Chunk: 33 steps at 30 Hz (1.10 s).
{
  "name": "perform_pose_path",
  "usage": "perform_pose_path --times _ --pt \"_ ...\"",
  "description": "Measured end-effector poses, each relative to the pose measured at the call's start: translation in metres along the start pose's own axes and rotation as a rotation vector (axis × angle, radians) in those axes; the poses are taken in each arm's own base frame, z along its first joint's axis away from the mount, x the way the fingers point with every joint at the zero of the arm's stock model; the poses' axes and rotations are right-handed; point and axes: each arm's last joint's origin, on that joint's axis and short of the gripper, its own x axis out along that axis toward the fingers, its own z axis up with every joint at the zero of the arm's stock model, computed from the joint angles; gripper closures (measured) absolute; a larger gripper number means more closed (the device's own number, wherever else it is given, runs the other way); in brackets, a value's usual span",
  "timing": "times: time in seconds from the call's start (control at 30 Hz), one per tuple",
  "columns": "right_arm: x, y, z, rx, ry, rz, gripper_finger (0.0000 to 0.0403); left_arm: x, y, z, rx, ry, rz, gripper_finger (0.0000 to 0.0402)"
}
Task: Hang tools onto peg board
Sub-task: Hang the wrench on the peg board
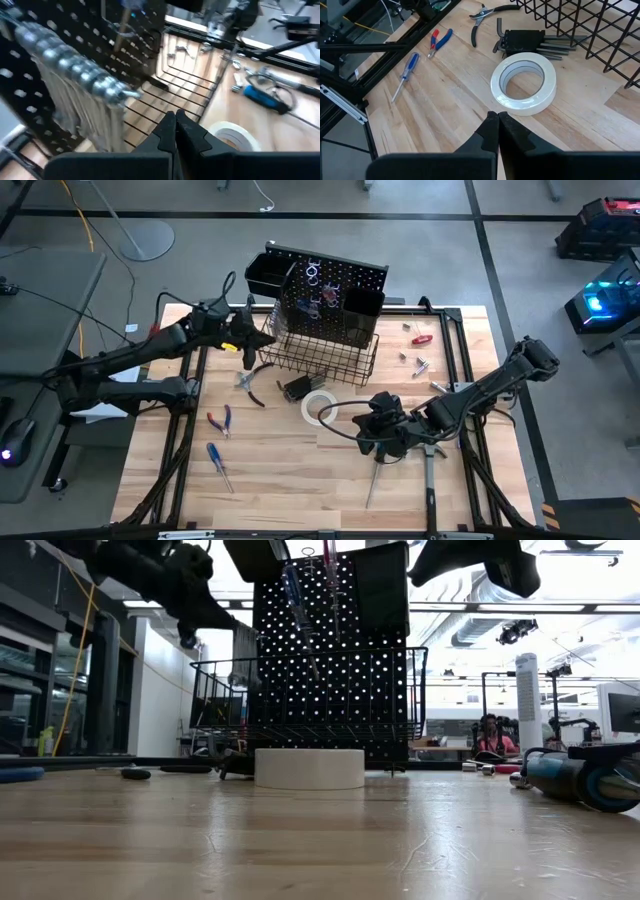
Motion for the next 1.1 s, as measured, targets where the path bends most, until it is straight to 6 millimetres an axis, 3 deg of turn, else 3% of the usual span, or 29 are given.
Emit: perform_pose_path --times 0.67,1.1 --pt "0.0 0.0 0.001 0.018 -0.008 -0.004 0.0402 -0.006 0.024 0.005 0.091 -0.072 0.191 0.0401" --pt "0.0 0.0 0.0 0.014 0.018 0.009 0.0402 -0.015 0.02 -0.004 0.069 0.014 0.188 0.0402"
